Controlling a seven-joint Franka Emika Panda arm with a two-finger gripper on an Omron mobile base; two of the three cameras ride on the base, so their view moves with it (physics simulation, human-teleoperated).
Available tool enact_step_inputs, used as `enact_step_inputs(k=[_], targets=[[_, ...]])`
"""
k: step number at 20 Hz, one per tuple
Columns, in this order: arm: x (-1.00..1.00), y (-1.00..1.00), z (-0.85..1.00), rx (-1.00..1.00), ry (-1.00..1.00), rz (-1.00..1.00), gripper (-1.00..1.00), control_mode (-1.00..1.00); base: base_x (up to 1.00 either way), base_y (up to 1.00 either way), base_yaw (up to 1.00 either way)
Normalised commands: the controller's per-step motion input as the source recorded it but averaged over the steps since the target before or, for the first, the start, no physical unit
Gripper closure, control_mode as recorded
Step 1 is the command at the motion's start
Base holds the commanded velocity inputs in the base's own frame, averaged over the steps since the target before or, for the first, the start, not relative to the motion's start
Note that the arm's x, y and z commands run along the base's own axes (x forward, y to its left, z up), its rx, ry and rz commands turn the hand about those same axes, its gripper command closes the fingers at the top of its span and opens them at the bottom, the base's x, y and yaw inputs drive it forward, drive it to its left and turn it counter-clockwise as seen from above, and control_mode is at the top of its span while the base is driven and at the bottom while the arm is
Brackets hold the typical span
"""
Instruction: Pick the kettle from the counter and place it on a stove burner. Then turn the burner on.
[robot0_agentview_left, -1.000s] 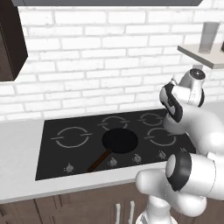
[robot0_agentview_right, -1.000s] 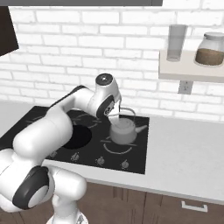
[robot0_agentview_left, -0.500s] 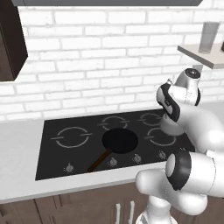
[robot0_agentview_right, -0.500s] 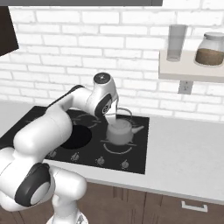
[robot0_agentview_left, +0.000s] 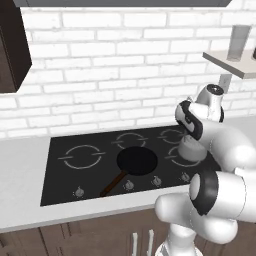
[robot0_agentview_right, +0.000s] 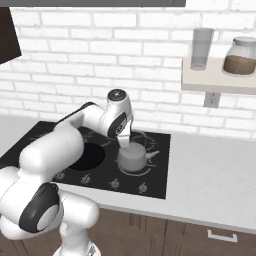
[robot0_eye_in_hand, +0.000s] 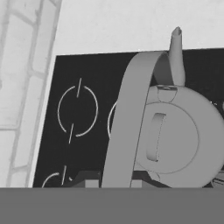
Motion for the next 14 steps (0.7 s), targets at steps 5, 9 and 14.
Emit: enact_step_inputs(k=[5,9,14], targets=[[0.05,0.24,-0.28,0.00,0.00,0.00,1.00,-1.00,0.00,0.00,0.00],[0.00,0.13,-0.09,0.00,0.00,0.00,1.00,-1.00,0.00,0.00,0.00],[0.04,0.00,-0.05,-0.01,0.00,0.00,1.00,-1.00,0.00,0.00,0.00]])
